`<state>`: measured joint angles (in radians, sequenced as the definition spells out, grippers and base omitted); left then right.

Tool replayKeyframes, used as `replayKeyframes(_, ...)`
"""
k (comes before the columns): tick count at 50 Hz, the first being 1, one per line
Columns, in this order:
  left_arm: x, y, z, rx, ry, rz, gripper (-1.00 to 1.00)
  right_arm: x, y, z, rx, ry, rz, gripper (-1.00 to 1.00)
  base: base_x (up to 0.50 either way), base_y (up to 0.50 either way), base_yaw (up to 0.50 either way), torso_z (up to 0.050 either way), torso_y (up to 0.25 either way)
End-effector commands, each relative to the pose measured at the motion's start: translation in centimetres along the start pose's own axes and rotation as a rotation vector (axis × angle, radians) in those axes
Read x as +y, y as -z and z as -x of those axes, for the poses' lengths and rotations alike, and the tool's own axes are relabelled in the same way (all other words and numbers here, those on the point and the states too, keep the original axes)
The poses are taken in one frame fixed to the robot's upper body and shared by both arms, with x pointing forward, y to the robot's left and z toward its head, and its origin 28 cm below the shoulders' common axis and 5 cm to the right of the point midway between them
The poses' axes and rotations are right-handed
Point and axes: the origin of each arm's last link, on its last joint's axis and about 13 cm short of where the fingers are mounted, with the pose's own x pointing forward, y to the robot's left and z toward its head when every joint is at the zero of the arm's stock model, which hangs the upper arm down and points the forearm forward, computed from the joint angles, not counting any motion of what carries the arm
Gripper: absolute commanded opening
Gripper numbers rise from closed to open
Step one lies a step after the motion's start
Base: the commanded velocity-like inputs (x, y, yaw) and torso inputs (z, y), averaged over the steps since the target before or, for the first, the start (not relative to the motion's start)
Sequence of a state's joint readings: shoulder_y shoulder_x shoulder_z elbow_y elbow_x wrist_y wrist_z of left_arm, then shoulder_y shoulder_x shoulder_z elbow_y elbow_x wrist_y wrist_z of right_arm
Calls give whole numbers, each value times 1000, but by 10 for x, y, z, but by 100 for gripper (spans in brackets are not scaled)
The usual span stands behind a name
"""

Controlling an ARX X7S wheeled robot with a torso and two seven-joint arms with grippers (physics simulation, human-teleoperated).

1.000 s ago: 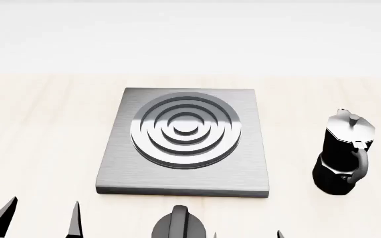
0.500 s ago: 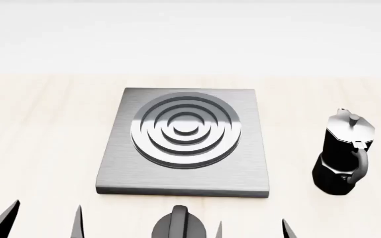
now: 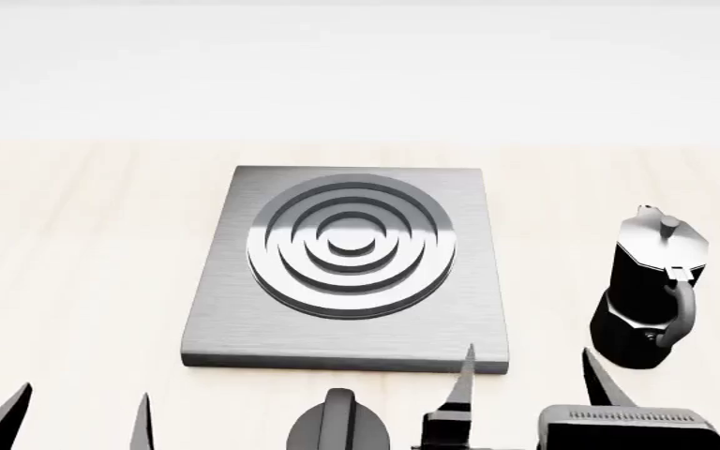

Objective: Put the moka pot on the stove.

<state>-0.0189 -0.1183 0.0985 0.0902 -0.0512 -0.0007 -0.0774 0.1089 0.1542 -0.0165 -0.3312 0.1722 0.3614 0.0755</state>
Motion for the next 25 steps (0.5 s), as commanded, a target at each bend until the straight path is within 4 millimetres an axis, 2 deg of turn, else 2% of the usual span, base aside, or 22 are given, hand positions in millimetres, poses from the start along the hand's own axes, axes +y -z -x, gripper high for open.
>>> replayKeyframes(1,3,-2,2,-6,-11,25,100,-12,-13,-22,50,61,-30,100,0,0,0,0,0)
replayKeyframes(6,3,-2,2,-7,-12,24,100,-17,-6,-28,72,94,-25,100,0,0,0,0,0)
replayKeyframes(7,3,-2,2,-8,-11,25,100,-19,-12,-29,72,101,-28,100,0,0,0,0,0)
replayKeyframes(12,3,-3,2,-10,-11,25,100,-26,-9,-31,87,141,-26,100,0,0,0,0,0)
replayKeyframes(17,3,-3,2,-11,-11,25,100,-31,-17,-34,100,180,-25,100,0,0,0,0,0)
replayKeyframes(19,3,-3,2,-12,-11,26,100,-34,-11,-35,110,196,-21,100,0,0,0,0,0)
replayKeyframes(25,3,-4,0,-12,-12,26,100,-37,-15,-35,121,231,-17,100,0,0,0,0,0)
